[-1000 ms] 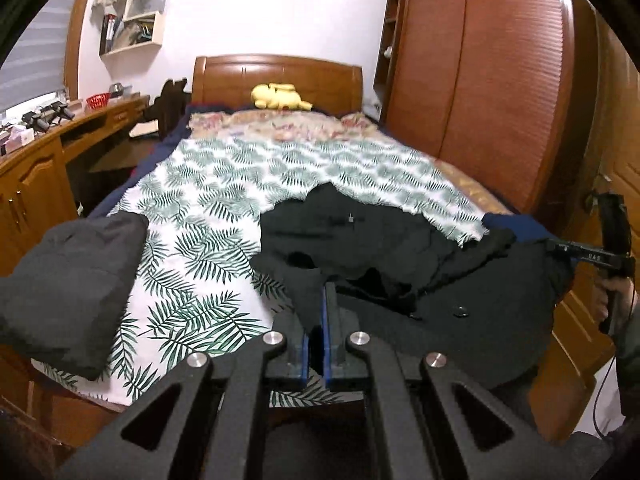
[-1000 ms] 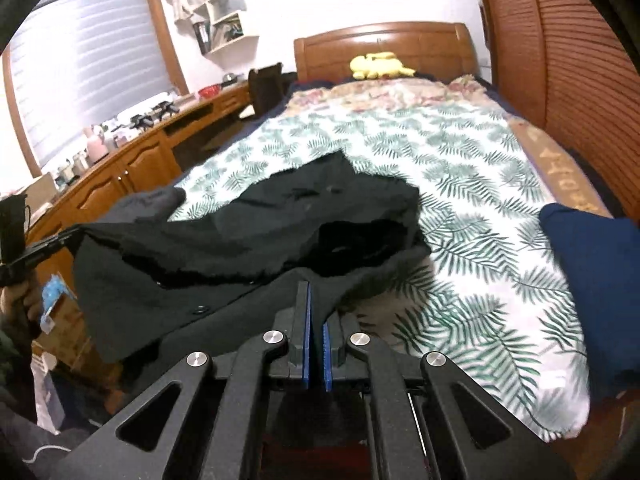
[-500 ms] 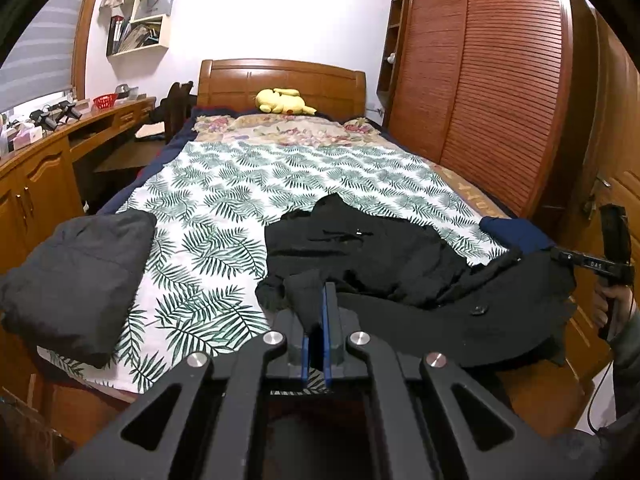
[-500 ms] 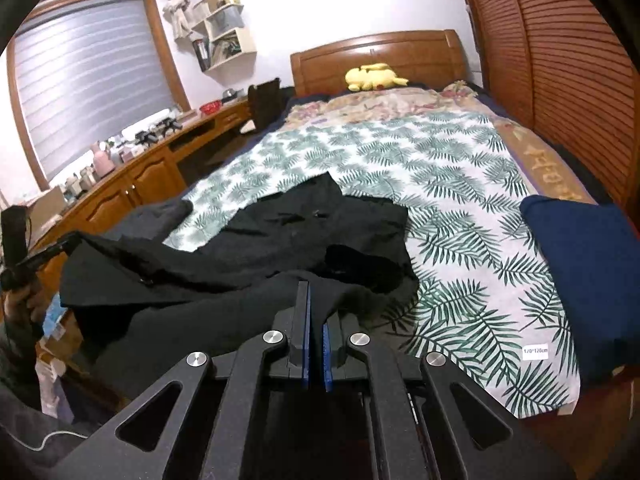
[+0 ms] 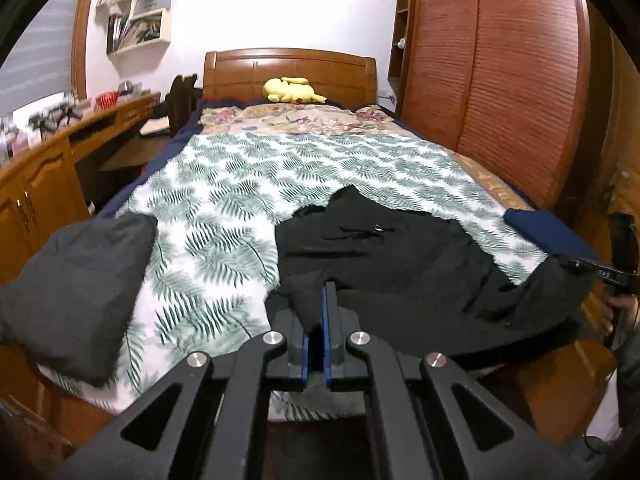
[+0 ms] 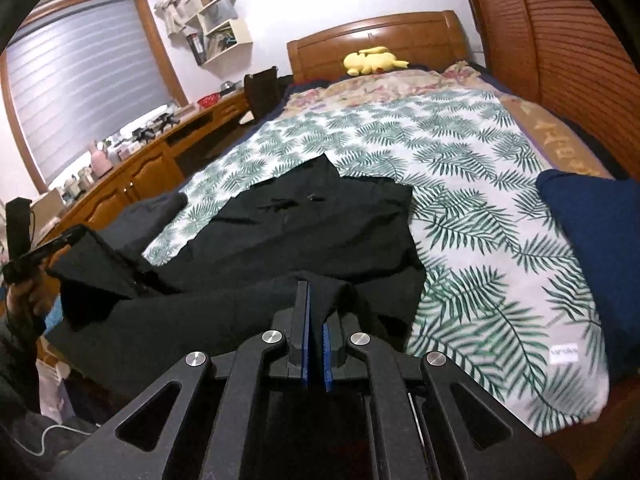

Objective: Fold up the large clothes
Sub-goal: 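Lift the hem with both tools and fold it toward the collar, then lay the folded hem down on the coat and open both tools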

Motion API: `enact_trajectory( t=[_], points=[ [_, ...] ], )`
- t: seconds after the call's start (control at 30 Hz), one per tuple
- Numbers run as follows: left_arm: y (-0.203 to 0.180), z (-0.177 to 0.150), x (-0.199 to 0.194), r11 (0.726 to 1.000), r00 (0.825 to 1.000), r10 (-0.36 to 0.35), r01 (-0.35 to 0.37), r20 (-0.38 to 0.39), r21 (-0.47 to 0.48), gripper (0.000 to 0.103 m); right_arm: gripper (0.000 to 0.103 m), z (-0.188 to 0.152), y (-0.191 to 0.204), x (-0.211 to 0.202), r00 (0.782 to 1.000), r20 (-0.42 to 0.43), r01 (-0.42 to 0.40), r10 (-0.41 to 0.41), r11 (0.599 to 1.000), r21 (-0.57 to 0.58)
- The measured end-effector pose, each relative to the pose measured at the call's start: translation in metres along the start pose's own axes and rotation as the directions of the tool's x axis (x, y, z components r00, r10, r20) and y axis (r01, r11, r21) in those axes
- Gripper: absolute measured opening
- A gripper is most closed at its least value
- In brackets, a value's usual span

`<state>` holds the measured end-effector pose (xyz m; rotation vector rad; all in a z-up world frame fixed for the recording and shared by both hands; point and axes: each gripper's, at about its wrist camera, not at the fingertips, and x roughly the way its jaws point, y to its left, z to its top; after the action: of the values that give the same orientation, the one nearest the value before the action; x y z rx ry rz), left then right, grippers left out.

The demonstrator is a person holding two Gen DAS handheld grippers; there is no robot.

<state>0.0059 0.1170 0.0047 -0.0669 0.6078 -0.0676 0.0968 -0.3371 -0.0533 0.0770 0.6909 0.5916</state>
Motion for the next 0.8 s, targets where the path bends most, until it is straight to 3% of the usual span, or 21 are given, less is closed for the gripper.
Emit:
enact_trajectory(
  t=[0.17,0.27,0.53,0.8],
  points=[
    [-0.005,0.027,0.048,0.999,0.999,0.037,-0.037,0.001,0.025,0.001,0.002,0.003,-0.014,0.041,0.998,0.062,0.011,-0.01,1.0,-0.022],
    [-0.008,0.045,0.073,0.996,0.998,0.067,-0.068,0.019,0.061,0.001,0.002,0.02,-0.032,0.075,0.998,0.061,-0.02,0.018,1.0,0.023],
    [-0.005,0.078,0.13,0.985,0.986,0.145,-0.151,0.078,0.079,0.001,0.002,0.065,-0.064,0.138,0.998,0.046,0.035,-0.032,0.998,-0.047],
    [0.004,0.103,0.166,0.986,0.983,0.154,-0.159,0.104,0.048,0.002,0.002,0.106,-0.08,0.179,0.996,0.04,0.081,-0.078,0.993,-0.081]
  ],
)
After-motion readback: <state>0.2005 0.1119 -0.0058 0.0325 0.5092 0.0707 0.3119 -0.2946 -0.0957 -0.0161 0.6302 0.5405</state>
